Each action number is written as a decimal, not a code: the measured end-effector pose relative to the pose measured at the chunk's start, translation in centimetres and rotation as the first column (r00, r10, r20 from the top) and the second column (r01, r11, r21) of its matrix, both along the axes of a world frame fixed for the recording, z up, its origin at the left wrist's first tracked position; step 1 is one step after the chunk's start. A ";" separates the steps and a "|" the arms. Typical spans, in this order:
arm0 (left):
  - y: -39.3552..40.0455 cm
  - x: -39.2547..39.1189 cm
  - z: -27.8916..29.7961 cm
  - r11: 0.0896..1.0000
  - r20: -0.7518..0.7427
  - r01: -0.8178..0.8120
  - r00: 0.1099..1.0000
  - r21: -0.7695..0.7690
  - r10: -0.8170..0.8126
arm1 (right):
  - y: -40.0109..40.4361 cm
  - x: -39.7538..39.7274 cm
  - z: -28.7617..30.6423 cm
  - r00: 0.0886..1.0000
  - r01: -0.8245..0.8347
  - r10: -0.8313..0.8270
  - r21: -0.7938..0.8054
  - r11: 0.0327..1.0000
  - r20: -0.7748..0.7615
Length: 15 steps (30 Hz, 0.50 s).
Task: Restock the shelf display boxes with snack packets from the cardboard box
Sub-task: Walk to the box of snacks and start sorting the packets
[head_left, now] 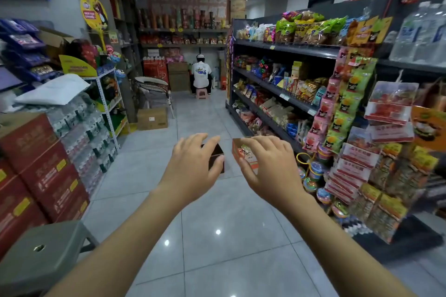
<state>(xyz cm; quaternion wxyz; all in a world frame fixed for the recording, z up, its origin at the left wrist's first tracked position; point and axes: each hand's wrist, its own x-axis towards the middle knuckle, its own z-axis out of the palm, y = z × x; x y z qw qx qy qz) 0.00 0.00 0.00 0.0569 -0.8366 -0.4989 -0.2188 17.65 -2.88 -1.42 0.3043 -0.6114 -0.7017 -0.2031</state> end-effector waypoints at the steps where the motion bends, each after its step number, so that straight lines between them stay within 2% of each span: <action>1: 1.3 0.2 -0.1 1.000 0.006 -0.016 1.000 -0.020 0.016 | 1.4 0.5 -0.3 1.000 -0.013 0.013 -0.017 1.000 -0.006; 4: 6.5 0.7 -0.8 0.998 0.018 -0.062 0.998 -0.010 0.062 | 6.4 2.4 -1.5 0.999 0.023 -0.025 -0.072 0.997 -0.037; 11: 20.1 2.4 -4.1 0.992 0.035 -0.122 0.992 -0.032 0.123 | 17.5 4.6 -5.3 0.998 -0.015 0.015 0.002 1.000 -0.057; 15: 28.8 3.5 -6.2 0.990 0.010 -0.124 0.992 -0.064 0.125 | 25.9 5.2 -6.9 0.998 0.026 -0.025 0.016 1.000 -0.054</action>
